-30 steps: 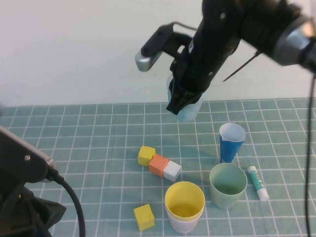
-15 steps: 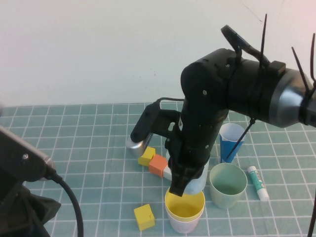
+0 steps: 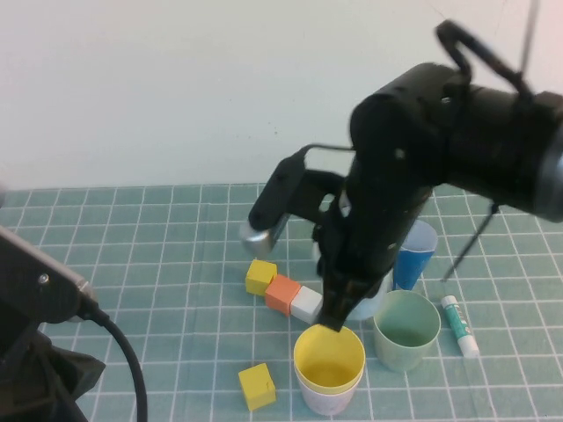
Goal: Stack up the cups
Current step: Place the blue cup on the green cup
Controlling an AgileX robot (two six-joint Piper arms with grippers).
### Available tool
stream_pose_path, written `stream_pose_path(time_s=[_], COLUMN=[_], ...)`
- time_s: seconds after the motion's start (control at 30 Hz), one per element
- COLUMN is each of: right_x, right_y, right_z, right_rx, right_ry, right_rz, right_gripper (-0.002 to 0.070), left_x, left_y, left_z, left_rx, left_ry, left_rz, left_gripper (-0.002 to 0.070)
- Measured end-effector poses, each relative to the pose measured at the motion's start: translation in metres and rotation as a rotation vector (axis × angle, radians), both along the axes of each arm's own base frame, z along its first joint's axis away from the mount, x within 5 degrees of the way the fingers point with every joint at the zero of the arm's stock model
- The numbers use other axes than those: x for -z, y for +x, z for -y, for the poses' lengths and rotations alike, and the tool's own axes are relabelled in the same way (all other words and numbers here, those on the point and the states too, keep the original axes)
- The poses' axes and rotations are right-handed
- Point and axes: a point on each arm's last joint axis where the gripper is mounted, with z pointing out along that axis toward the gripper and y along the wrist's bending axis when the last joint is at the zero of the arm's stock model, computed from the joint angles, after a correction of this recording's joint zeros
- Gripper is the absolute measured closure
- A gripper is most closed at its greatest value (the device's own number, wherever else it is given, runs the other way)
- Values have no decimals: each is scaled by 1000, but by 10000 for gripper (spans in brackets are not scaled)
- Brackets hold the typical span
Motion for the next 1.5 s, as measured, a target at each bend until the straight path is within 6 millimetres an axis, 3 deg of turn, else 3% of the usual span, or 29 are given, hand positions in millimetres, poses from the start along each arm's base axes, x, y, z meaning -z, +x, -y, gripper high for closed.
stream_pose_path(time_s=[0.1,0.27,0.6,1.07,1.4,1.5], right_x=[-6,16,27,66,72,71], right_y=[-4,0,35,43,41,38], right_z=[13,31,65,54,52,53], right_rx=[33,103,232,221,235,240], right_ry=[-33,-72,3,7,5,0], right_rz=[66,80,96,1,-51,-79], right_gripper=[648,648,648,648,640,581], left_x=[0,0,0,0,2,2], left_y=[0,0,0,0,-2,-2], left_z=[0,0,0,-1,-3,-3], left_rx=[-6,-14,-17,-52,-64,-65], left_ry=[0,-7,-7,-31,-11,-10], left_rz=[-1,-4,-4,-18,-43,-45], left_gripper=[677,677,676,677,676,676])
